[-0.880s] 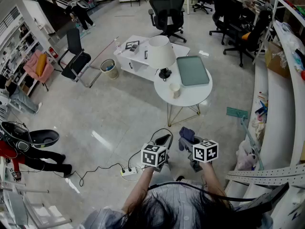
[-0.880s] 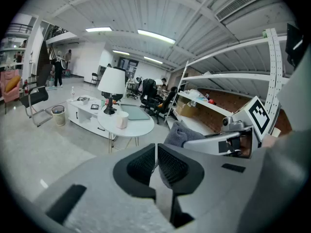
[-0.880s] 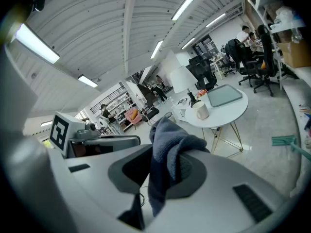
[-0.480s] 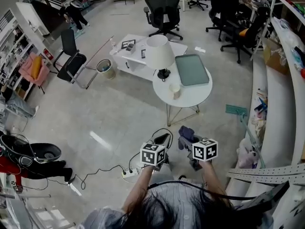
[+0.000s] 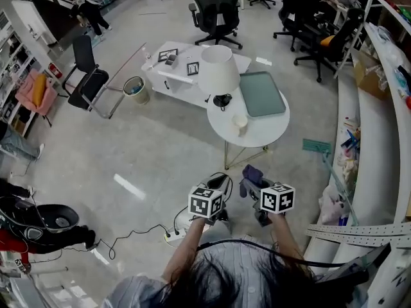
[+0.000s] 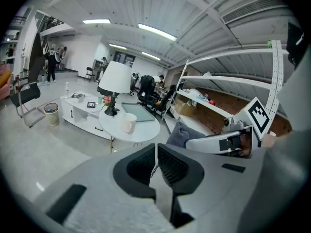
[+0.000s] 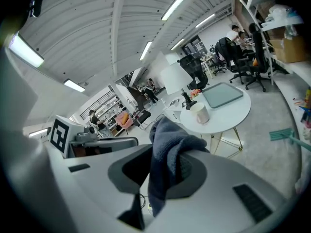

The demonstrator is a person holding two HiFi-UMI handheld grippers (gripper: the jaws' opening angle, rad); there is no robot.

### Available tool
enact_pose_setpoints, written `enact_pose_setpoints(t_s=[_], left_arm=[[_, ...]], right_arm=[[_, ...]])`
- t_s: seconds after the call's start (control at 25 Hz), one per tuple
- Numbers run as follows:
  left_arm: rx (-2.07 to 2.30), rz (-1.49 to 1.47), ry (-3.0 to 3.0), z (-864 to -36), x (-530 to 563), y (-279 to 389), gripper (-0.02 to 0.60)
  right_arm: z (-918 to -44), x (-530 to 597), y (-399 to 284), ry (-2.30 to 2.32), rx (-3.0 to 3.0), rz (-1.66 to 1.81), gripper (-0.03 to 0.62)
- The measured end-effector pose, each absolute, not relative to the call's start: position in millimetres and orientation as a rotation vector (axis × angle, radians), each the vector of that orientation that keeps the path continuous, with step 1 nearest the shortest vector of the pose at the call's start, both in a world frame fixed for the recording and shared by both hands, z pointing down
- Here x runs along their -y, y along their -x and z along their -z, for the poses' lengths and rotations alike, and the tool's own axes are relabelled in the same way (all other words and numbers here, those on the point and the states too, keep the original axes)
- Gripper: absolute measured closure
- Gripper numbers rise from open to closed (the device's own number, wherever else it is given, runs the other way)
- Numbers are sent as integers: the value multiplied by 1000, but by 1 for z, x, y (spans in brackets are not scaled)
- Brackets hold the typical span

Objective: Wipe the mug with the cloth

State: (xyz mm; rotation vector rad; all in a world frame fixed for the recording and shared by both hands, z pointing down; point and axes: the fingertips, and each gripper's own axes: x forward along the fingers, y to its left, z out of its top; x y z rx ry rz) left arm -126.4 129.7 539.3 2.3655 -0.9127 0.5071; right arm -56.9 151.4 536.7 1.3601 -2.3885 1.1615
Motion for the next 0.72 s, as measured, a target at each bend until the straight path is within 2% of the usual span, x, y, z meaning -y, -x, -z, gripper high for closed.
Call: enact_pose_setpoints(t_s=[0.48,0.72], left_arm=[[809,-533,-2406,-544,-75,160,552],[760,-559,-2416,-554,-65,155,552]], right_arm=[[-541,-97,87,-1435,2324,-1210,514],[-547,-82,85,-1441,2299,-1230,514]])
